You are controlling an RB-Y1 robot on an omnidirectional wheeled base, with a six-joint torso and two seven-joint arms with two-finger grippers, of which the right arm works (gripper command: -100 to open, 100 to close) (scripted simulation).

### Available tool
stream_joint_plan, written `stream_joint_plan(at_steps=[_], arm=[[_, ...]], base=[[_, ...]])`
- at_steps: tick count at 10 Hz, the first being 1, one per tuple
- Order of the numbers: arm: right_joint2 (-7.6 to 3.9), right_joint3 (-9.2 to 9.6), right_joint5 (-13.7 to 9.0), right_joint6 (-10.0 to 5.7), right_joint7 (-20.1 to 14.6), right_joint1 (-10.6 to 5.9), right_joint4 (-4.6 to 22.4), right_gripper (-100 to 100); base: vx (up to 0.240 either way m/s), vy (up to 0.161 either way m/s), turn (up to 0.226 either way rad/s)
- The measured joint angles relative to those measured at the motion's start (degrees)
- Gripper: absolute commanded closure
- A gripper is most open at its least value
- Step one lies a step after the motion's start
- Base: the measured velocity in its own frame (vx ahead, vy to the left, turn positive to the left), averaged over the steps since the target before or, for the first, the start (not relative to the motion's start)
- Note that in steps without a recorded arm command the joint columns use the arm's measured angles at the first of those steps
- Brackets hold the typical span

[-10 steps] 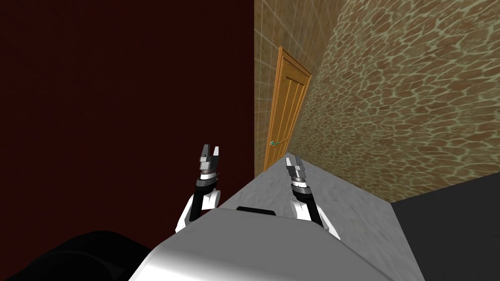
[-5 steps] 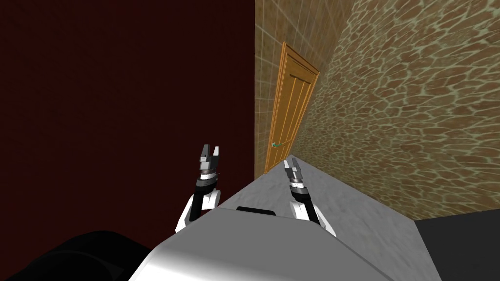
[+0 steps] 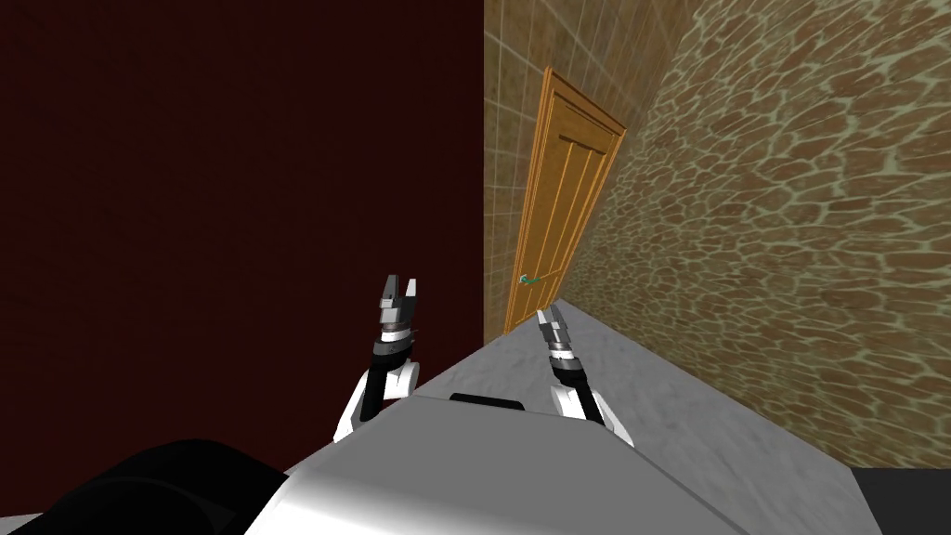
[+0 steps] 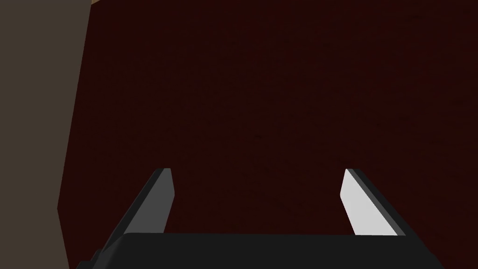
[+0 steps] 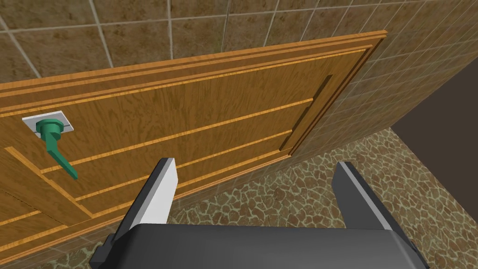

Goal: Pull the door open

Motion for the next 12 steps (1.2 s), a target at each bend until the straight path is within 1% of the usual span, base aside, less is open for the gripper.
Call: stream_joint_plan(at_steps=[2, 5, 7, 10, 11, 12], arm=[[-0.60, 0.33, -0.09, -0.59, -0.49, -0.82, 2.90, -100], [-1.81, 0.61, -0.36, -1.52, -1.42, -2.38, 7.47, -100], [-2.16, 0.90, -0.38, -2.29, -1.69, -3.00, 9.96, -100], [-3.01, 1.26, -0.54, -3.20, -2.37, -4.16, 13.96, -100], [-3.28, 1.38, -0.60, -3.58, -2.58, -4.96, 15.87, -100], [-3.62, 1.53, -0.65, -4.28, -2.84, -5.36, 17.78, -100]], base=[[0.066, -0.105, 0.129], [0.070, -0.113, 0.122], [0.033, -0.065, 0.054], [0.045, -0.104, 0.131], [0.067, -0.103, 0.138], [0.074, -0.108, 0.125]])
